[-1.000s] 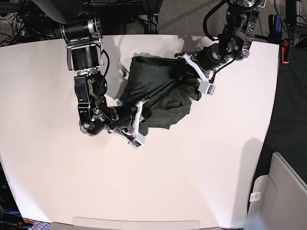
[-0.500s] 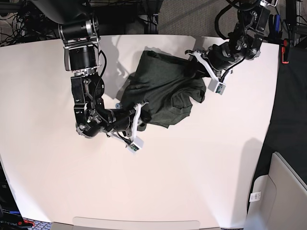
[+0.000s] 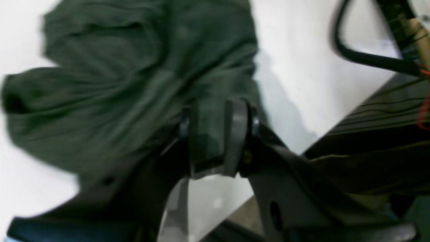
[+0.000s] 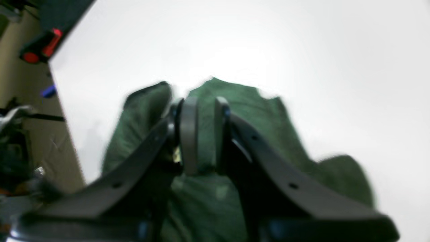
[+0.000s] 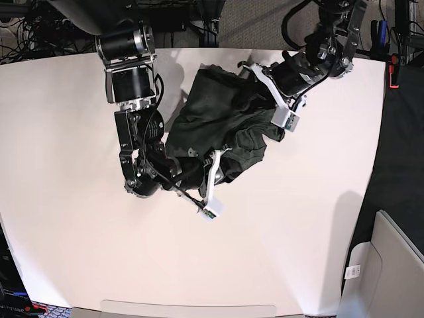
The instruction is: Fold the T-shirt properly
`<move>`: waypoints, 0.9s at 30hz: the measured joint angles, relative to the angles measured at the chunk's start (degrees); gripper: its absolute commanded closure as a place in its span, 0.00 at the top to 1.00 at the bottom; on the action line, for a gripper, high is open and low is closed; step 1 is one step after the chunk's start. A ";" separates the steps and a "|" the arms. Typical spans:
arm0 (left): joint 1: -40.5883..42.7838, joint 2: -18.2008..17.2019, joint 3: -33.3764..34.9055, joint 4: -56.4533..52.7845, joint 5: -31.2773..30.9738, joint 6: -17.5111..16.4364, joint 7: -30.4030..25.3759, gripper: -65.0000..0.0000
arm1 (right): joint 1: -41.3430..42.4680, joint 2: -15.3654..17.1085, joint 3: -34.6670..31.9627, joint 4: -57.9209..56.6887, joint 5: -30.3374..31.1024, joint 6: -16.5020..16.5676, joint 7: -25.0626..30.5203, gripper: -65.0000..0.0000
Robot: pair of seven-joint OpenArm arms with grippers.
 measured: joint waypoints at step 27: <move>0.79 5.05 9.53 -9.81 0.44 0.17 -0.09 0.19 | 1.86 -2.40 0.48 -10.84 -18.47 -0.15 1.09 0.01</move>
